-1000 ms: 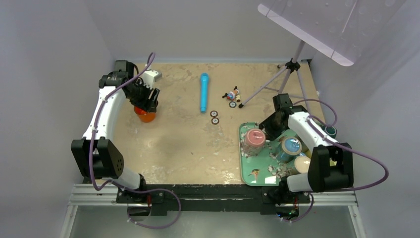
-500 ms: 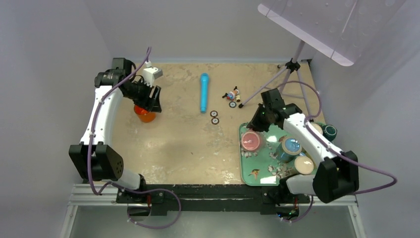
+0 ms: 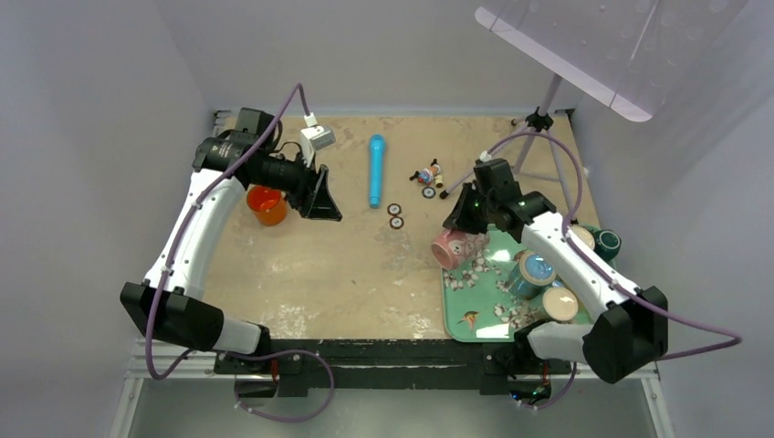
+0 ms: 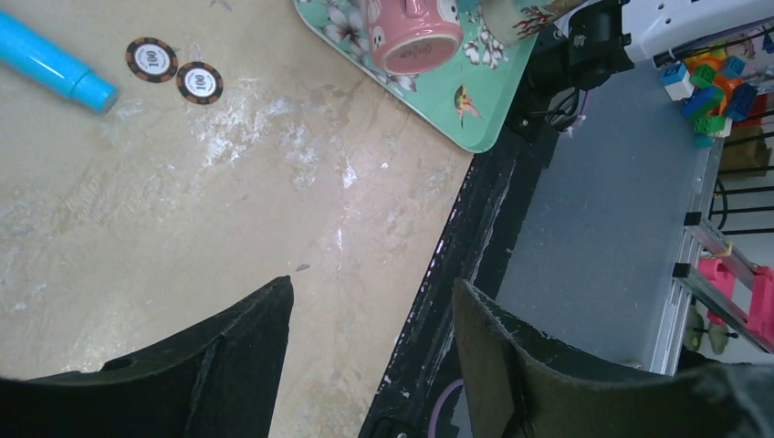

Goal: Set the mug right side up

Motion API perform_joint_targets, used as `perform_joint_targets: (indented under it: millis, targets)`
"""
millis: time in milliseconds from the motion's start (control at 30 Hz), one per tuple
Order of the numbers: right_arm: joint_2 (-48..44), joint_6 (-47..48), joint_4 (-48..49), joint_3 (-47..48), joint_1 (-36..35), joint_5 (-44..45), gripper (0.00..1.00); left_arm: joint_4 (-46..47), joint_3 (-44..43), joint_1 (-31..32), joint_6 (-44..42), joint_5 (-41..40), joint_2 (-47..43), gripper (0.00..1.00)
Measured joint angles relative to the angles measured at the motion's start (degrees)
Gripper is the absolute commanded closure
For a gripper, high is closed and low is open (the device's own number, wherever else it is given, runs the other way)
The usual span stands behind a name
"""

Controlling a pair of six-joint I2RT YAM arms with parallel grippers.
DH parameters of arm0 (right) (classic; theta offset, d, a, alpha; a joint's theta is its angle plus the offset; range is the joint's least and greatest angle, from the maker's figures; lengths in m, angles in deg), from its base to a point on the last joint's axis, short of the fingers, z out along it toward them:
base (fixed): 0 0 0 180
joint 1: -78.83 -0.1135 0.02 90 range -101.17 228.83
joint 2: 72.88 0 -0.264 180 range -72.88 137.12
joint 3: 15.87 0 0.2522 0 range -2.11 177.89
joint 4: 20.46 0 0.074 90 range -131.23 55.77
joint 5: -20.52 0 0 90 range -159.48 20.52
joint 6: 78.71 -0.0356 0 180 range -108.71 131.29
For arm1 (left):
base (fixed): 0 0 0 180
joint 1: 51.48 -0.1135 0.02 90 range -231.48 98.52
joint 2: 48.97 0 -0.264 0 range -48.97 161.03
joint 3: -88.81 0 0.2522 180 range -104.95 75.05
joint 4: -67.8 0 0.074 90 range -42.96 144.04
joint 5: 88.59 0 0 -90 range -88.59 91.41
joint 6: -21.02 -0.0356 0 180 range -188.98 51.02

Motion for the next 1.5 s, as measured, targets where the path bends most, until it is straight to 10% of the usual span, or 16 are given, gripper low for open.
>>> perform_joint_targets:
  millis: [300, 633, 1100, 1500]
  targets:
    - [-3.21, 5.44, -0.22, -3.15, 0.02, -0.83, 1.0, 1.01, 2.34, 0.59, 0.59, 3.52, 1.49, 0.26]
    - [-20.57, 23.19, 19.04, -9.99, -0.63, -20.81, 1.0, -6.45, -7.8, 1.33, -12.39, 10.1, 2.82, 0.17]
    - [-14.69, 44.61, 20.44, 0.72, -5.66, -45.79, 1.0, -3.65, -23.28, 9.88, -23.37, 12.59, 5.07, 0.05]
    - [-14.12, 47.71, 20.68, 2.89, -7.43, -48.76, 1.0, -1.88, -34.77, 18.01, -25.33, 12.26, 17.09, 0.11]
